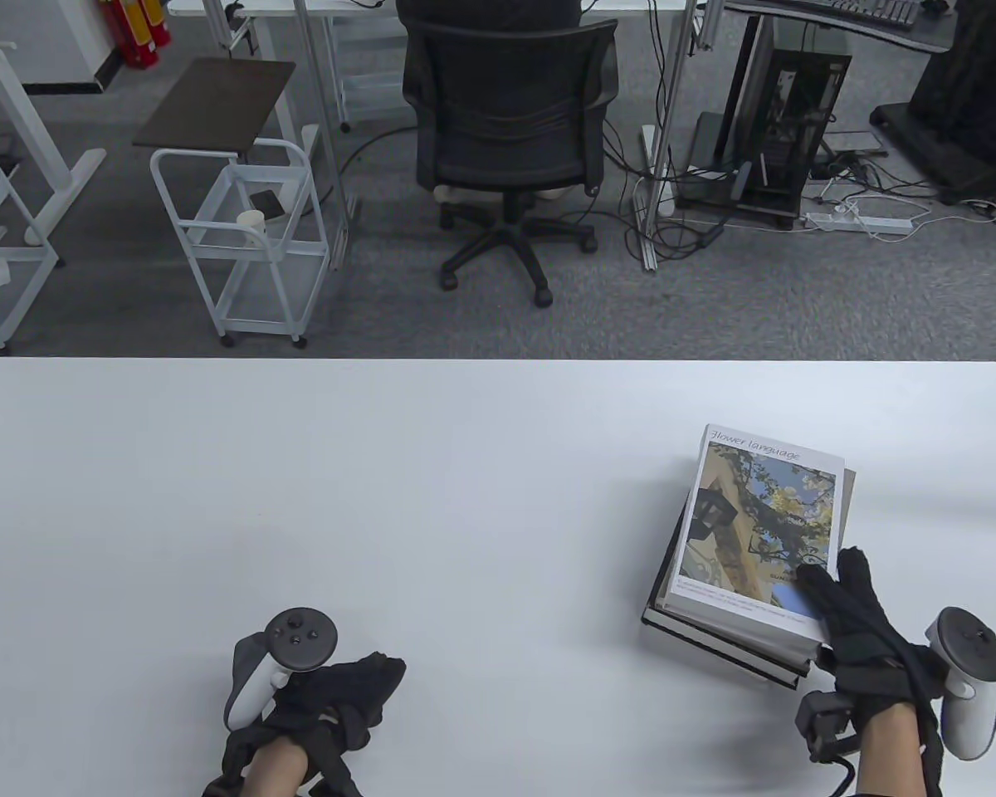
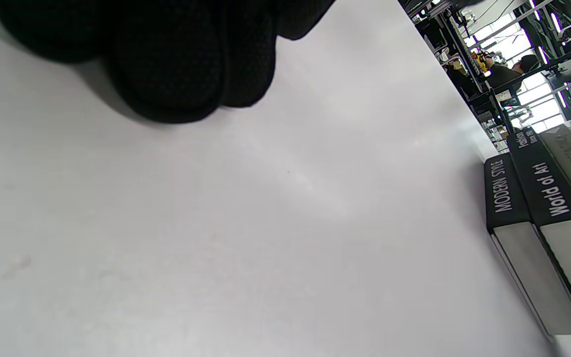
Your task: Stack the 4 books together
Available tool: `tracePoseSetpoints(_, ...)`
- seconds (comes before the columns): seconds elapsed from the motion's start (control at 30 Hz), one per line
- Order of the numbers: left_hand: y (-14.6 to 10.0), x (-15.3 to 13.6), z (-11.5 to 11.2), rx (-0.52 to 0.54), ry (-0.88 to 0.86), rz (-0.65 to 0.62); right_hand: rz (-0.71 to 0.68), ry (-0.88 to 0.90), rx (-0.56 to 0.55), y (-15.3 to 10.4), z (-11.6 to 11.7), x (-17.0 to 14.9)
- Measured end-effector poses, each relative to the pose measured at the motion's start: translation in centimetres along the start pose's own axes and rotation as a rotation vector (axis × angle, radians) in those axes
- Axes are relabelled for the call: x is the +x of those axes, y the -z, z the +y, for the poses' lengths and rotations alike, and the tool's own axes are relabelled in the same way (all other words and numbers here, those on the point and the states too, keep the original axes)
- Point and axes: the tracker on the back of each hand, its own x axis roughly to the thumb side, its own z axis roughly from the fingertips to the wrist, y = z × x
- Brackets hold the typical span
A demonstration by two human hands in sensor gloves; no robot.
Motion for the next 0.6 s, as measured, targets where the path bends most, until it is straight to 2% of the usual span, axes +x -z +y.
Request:
tracePoseSetpoints(0.2, -0.01, -0.02, -0.01, -0.003, -0.005, 0.002, 0.038, -0.026, 0.068, 0.32, 0.11, -0.26)
tracePoseSetpoints(0.5, -0.03, -0.08, -0.06, -0.005, -0.006, 0.005, 0.065, 0.002, 0.107, 0.62, 0.02, -0.74)
tracePoseSetpoints(0.6, -0.07, -0.02, -0.09, -0.008, -0.003, 0.007, 0.067, -0.005, 0.133, 0.91, 0.66, -0.67)
